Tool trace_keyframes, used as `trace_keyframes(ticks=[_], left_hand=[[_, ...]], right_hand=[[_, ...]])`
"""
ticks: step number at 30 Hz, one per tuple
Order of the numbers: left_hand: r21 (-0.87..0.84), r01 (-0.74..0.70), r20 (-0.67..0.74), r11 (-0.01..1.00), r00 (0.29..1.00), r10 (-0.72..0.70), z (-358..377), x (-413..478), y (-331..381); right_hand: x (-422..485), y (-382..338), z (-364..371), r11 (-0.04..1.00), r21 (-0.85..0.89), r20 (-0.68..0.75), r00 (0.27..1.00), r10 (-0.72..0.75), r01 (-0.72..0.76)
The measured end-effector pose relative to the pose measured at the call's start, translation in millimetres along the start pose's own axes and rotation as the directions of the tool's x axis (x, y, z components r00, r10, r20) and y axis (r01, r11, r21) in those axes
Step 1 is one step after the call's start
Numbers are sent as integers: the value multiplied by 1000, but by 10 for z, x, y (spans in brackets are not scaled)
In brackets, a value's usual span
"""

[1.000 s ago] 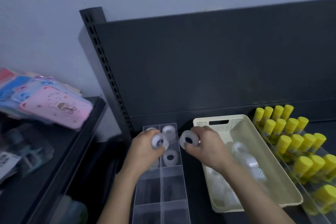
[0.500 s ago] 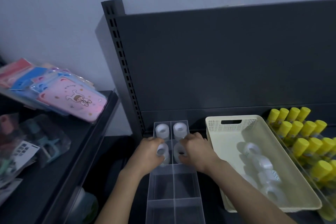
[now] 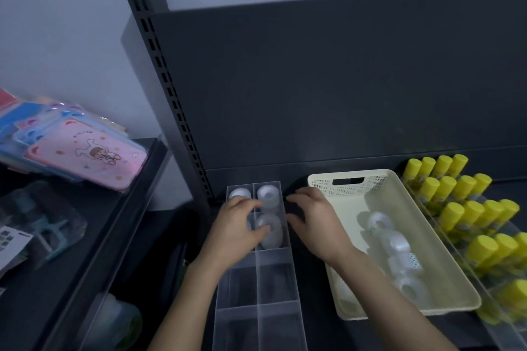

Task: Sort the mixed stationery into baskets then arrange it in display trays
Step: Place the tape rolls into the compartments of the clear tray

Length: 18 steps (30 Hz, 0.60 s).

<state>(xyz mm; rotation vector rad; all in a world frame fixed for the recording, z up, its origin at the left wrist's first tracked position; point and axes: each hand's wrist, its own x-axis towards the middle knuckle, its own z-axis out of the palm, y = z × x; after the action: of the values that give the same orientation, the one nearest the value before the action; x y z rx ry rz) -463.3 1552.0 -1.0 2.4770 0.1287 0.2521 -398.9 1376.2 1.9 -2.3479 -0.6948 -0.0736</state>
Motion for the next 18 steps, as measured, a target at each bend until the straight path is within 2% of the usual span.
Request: trace_keyframes(ticks=[2,4,8,10,13,16,18], left_hand=[[-13,-72,14,997,997,72,76,31,224],[-37,-130,94,991,987,133,197,42,466],[14,-283,321,959,910,263,559,111,898],[202,-355,439,913,866,239,732,172,1032],[450,-463,507,763,836,208,885,245,1118],[520,-531,586,669,792,172,959,318,1165],[507,-552,652,662,748,124,977,389,1210]], right_hand=[[-103,132,-184,995,61,-98,992,86,-80],[-235,332,-362,975,108,-152,966,209,-194],[-512,725,-573,914,52,-132,904,406,-403],[-611,807,-589,903,36,-116,895,430,-428],[-689,848,-599,907,23,-120,900,420,-420],[-702,867,-649,915,28,-145,904,402,-402],[-700,880,-690,917,13,-136,908,396,-398]])
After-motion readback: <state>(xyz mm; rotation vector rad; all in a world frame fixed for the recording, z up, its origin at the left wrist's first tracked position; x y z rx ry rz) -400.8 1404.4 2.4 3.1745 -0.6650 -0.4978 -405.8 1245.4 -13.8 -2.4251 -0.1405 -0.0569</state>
